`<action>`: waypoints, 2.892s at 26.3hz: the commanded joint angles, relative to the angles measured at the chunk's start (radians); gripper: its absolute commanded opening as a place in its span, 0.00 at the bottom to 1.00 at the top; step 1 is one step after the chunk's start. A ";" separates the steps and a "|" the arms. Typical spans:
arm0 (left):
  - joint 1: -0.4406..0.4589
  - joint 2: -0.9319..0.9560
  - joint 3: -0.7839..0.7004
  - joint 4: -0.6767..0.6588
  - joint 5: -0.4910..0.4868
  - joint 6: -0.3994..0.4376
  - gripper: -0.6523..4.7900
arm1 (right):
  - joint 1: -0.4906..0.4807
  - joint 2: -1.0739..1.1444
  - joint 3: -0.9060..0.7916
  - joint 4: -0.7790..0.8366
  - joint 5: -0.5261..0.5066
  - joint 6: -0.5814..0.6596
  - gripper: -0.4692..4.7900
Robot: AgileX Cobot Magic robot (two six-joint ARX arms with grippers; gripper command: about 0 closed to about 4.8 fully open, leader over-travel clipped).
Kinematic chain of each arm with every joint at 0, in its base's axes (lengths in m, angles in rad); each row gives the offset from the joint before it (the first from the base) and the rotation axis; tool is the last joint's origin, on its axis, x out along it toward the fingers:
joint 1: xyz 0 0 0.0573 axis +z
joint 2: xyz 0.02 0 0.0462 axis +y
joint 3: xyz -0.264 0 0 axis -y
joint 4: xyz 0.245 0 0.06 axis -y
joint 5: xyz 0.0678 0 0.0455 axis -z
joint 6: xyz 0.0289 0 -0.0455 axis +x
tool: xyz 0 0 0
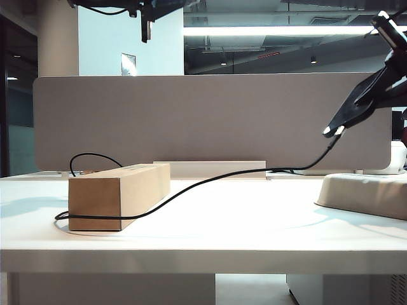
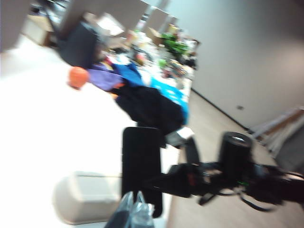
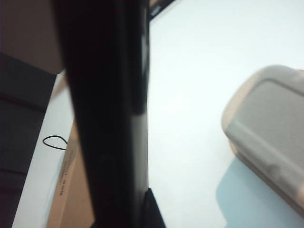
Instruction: Pick up the charging cable and the phone, plug the charging cable into the charging port on the phone, and finally place them back on the table.
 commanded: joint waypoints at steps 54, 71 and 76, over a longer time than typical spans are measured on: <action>0.003 -0.123 0.005 -0.667 -1.065 0.716 0.11 | 0.002 0.190 0.006 -0.262 0.233 -0.020 0.63; 0.002 -0.216 0.005 -0.779 -1.067 0.772 0.11 | 0.002 -0.099 0.006 -0.365 0.291 -0.251 0.17; 0.003 -0.266 0.005 -0.811 -1.068 0.785 0.11 | 0.004 -0.179 -0.030 -0.350 0.301 -0.299 0.09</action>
